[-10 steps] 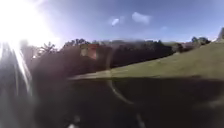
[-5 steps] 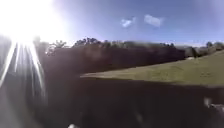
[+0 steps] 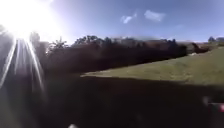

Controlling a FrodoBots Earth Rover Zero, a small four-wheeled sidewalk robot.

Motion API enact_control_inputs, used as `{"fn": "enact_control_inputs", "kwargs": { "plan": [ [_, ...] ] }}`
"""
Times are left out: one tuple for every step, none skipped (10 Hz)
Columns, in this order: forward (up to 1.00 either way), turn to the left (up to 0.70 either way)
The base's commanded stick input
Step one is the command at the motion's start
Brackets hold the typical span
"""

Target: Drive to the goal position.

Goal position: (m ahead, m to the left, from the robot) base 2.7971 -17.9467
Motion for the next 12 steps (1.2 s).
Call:
{"fn": "enact_control_inputs", "kwargs": {
  "plan": [
    [1.00,0.00],
    [1.00,0.00],
    [1.00,0.00],
    [1.00,0.00],
    [1.00,0.00],
    [1.00,-0.06],
    [1.00,-0.13],
    [1.00,-0.40],
    [1.00,-0.40],
    [1.00,-0.40],
    [1.00,-0.40],
    [1.00,-0.40]
  ]
}}
